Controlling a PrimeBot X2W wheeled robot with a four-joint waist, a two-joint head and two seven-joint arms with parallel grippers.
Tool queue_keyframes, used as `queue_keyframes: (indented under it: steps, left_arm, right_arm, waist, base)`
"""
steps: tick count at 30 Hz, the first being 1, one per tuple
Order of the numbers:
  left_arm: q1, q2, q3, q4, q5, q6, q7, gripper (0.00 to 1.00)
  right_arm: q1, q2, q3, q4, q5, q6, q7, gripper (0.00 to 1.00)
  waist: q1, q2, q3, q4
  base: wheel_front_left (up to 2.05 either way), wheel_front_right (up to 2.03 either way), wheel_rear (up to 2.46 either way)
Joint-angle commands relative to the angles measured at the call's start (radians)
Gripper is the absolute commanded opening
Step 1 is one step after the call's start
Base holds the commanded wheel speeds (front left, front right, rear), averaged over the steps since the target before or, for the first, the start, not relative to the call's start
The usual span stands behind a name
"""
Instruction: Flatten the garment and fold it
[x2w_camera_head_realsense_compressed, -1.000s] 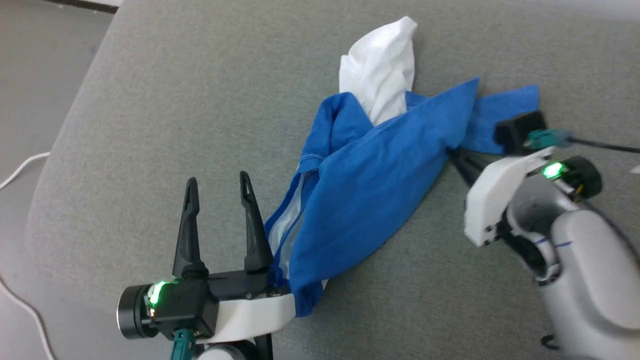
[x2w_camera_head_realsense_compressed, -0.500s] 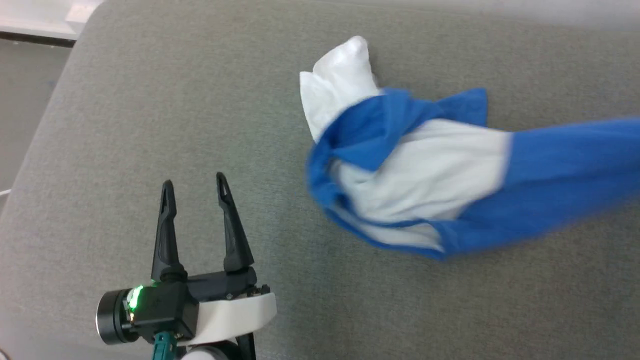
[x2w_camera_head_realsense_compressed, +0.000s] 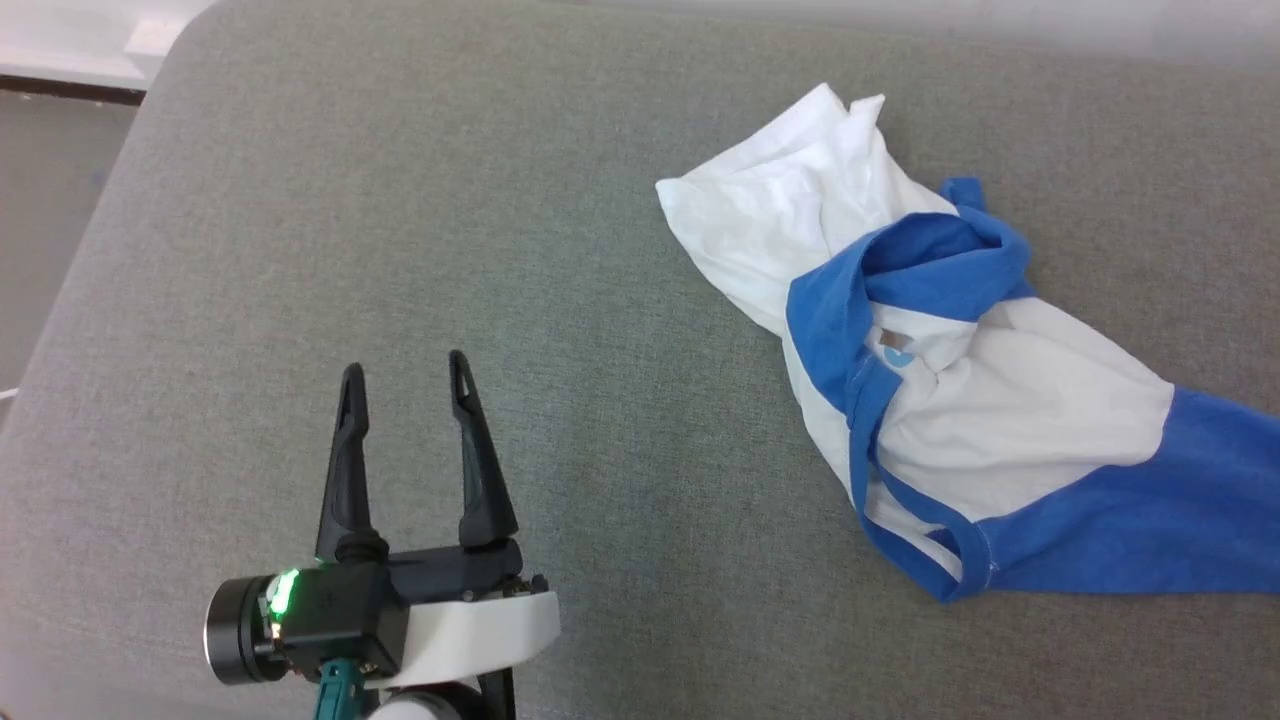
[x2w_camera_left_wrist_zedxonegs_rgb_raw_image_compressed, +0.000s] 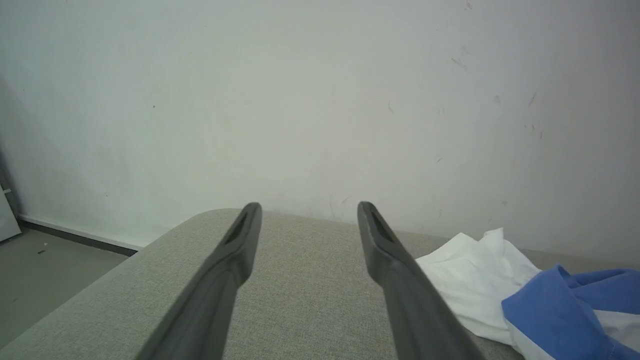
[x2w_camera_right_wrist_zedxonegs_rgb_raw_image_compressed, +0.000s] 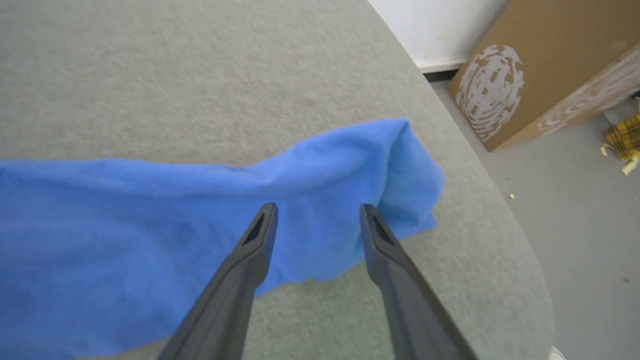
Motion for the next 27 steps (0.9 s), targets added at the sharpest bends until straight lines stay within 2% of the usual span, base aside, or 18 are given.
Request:
queue_keyframes:
  steps: [1,2,5,9,13,16,20,27]
  left_arm:
    - [-0.003,-0.003,0.002,0.006,-0.004,-0.012,-0.005,1.00]
    - [-0.003,-0.003,0.002,0.006,-0.004,-0.012,-0.005,1.00]
    - [0.001,-0.004,0.007,0.009,-0.005,-0.019,-0.005,1.00]
    - [0.006,-0.004,0.009,0.010,-0.010,-0.026,-0.005,1.00]
    - [0.006,-0.005,-0.001,0.009,-0.017,-0.030,-0.005,1.00]
    - [-0.001,-0.005,-0.013,0.008,-0.022,-0.028,-0.005,1.00]
    - [-0.007,-0.005,-0.026,0.005,-0.028,-0.022,-0.005,1.00]
    - [-0.031,-0.005,-0.069,0.003,-0.046,0.006,-0.005,1.00]
  right_arm:
    - [-0.038,-0.006,0.040,-0.042,0.031,-0.001,-0.015,1.00]
    - [-0.038,-0.006,0.040,-0.042,0.031,-0.001,-0.015,1.00]
    - [-0.075,-0.007,0.132,-0.172,0.098,-0.001,0.008,1.00]
    - [-0.122,-0.010,0.279,-0.327,0.173,-0.001,0.091,1.00]
    - [-0.186,-0.008,0.427,-0.381,0.212,-0.001,0.182,1.00]
    - [-0.295,-0.004,0.539,-0.334,0.222,-0.001,0.255,1.00]
    - [-0.376,0.015,0.576,-0.242,0.209,-0.001,0.323,1.00]
    - [-0.476,0.007,0.628,-0.055,0.156,-0.001,0.435,1.00]
  waist:
    - [0.0001,-0.0001,-0.014,0.000]
    - [0.0001,-0.0001,-0.014,0.000]
    - [0.0001,-0.0001,-0.029,0.004]
    - [0.0001,-0.0001,-0.037,0.016]
    - [0.0001,-0.0001,-0.029,0.033]
    - [0.0001,-0.0001,-0.009,0.055]
    - [0.0001,-0.0001,0.009,0.074]
    - [0.0001,-0.0001,0.050,0.125]
  base:
    - [0.00,0.00,0.00]
    - [0.00,0.00,0.00]
    - [0.00,0.00,0.00]
    - [0.00,0.00,0.00]
    - [0.00,0.00,0.00]
    - [0.00,0.00,0.00]
    - [0.00,0.00,0.00]
    - [0.00,0.00,0.00]
